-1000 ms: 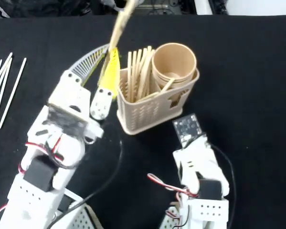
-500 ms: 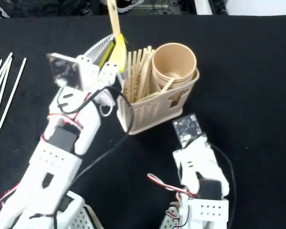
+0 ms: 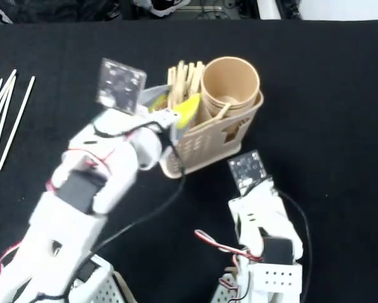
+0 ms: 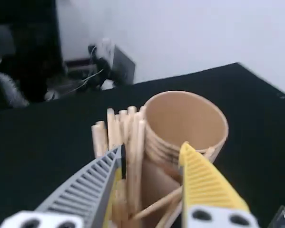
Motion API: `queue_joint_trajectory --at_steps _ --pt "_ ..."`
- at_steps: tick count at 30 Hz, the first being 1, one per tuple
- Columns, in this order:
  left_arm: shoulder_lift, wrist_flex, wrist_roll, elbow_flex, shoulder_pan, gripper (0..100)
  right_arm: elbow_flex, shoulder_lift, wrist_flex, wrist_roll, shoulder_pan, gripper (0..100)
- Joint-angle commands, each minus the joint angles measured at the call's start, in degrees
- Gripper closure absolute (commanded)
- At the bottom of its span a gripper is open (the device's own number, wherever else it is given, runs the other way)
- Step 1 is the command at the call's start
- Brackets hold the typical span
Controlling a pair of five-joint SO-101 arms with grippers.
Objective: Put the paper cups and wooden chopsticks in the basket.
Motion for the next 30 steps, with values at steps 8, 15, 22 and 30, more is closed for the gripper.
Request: queue_joint_trajectory --at_steps 8,15,22,30 --pt "5.3 18.4 -19.7 -13.2 -44.0 79 -0.5 -3.8 0.3 0.2 -0.4 98.5" --pt "27.4 16.4 -28.1 -18.4 -60.9 79 -0.5 -3.7 0.4 0.2 -0.4 98.5" --pt "57.9 5.2 -29.0 -31.4 -63.3 79 -0.5 -3.8 1.8 0.2 -0.6 98.5" --pt "86.4 4.3 -29.1 -61.2 -63.2 81 -0.5 -3.8 2.0 0.2 -0.6 98.5"
